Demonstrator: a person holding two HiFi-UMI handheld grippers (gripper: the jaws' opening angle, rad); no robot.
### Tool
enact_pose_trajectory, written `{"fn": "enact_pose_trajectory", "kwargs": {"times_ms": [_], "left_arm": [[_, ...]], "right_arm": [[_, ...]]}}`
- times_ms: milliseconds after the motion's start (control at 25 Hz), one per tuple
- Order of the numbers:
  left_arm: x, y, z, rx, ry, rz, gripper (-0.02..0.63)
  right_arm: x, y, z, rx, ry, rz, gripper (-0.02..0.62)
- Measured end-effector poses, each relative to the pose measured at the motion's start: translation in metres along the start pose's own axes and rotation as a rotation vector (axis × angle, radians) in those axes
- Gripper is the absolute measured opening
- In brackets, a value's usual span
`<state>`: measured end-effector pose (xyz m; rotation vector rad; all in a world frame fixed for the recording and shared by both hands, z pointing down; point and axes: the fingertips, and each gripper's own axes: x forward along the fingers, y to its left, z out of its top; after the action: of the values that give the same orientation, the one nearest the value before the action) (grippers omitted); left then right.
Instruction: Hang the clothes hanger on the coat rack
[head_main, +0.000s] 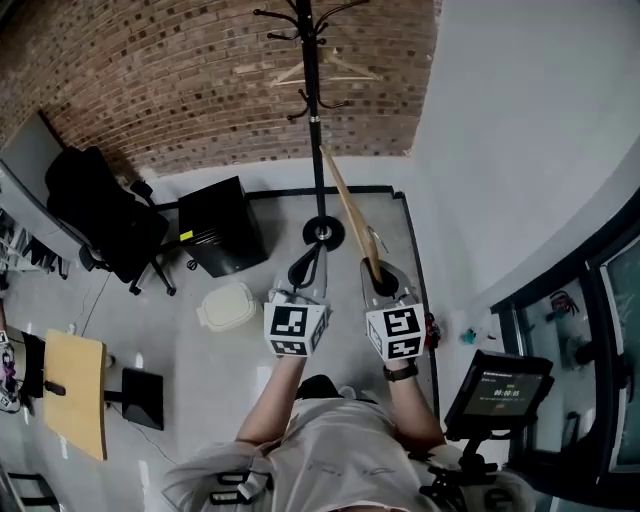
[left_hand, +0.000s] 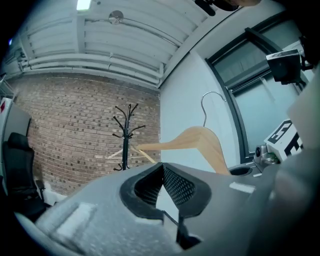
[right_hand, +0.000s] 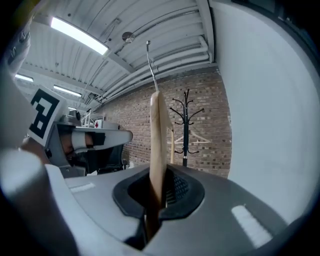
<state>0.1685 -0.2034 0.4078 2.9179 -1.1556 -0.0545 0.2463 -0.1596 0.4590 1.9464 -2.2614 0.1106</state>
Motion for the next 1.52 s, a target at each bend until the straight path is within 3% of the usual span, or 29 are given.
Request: {"fn": "enact_pose_trajectory", "kwargs": {"times_ms": [240,400,720,960,1120,1520], "left_arm": [[0.041,0.058,-0.032,-0.017,0.055,0.089,0.000],[0.095,0.105,-0.046,-0.034,0.051,0.107,0.000],[0.230,0.192,-0.016,0.006,-0.042,0.093,0.000],[0.294,0.245,-0.005,0.001,-0.057,0.086,0.000],[0.324,0.263,-0.022,-0.026,-0.008,0.111,0.000],[0.384,0.288,-0.011,0.008,-0.002,0.188,0.000]], "right_arm": [[0.065,-0.032,-0.003,0.056,-0.036,-0.007,0.003],[0.130,-0.047,-0.001,0.057,-0.063,0.044,0.003],[0.274,-0.093,0.032,-0.046,-0.060,0.168,0.003],[0.351,-0.114,0.055,-0.068,-0.062,0.215,0.003],[0.383,-0.132,0.051,-0.074,-0.028,0.249,0.005],[0.445,-0.186,0.076,-0.111,-0.053,0.495,0.003]]}}
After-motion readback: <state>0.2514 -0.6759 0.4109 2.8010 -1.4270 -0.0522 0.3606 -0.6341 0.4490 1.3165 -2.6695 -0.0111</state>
